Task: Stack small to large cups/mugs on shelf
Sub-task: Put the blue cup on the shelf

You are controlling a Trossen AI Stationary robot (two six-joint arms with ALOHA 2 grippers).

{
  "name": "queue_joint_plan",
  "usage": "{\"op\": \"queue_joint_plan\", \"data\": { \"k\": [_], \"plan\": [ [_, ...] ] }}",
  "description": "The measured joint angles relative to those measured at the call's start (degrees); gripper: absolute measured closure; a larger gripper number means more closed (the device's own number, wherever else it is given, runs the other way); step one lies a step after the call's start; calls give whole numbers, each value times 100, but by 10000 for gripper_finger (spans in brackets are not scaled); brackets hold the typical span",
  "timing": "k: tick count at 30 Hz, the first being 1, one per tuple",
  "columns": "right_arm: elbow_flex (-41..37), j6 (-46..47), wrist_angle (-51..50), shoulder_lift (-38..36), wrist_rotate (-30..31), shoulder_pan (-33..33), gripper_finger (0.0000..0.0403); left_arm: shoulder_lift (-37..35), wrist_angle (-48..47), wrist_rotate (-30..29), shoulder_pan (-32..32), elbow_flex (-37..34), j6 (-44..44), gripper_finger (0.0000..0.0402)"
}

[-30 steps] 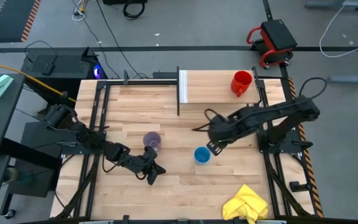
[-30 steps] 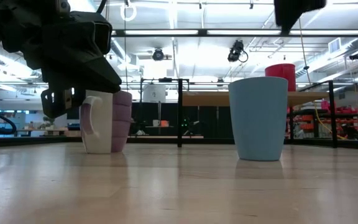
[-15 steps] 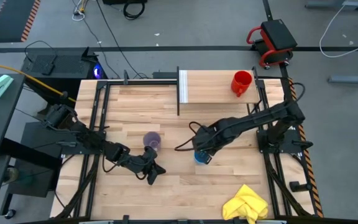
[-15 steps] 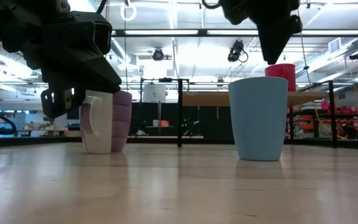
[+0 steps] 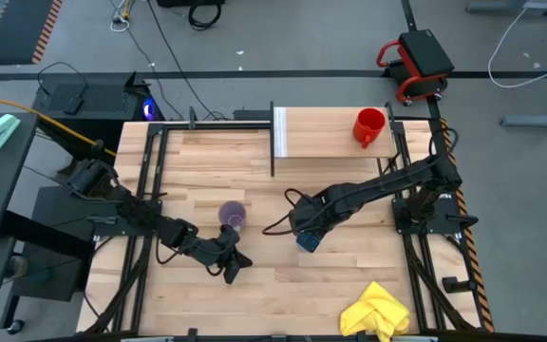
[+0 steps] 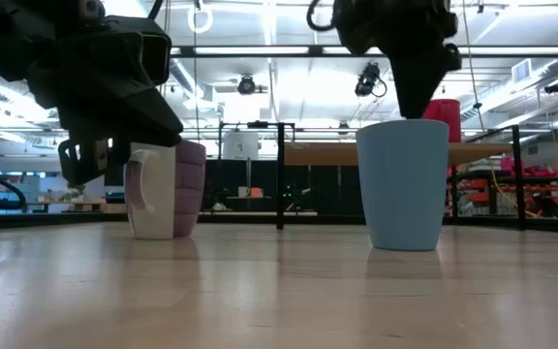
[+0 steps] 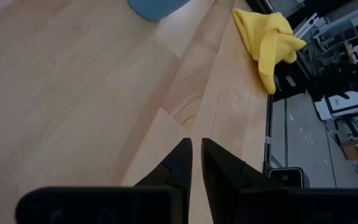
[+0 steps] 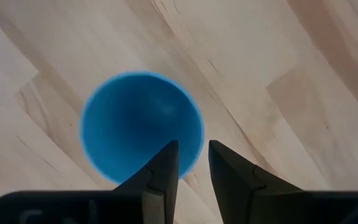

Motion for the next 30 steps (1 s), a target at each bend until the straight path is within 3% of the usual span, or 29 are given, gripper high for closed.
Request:
{"op": "queue_joint_plan", "data": {
  "k": [10, 20, 30],
  "plan": [
    [-575, 24, 653, -7, -313, -2, 308, 0, 3, 149, 0, 0, -2, 357],
    [-659, 89, 742, -7, -338, -7, 311, 0, 2, 146, 4, 0, -7, 362],
    [-659, 195, 742, -7, -338, -214, 381, 0, 2, 142, 4, 0, -7, 363]
  ]
}}
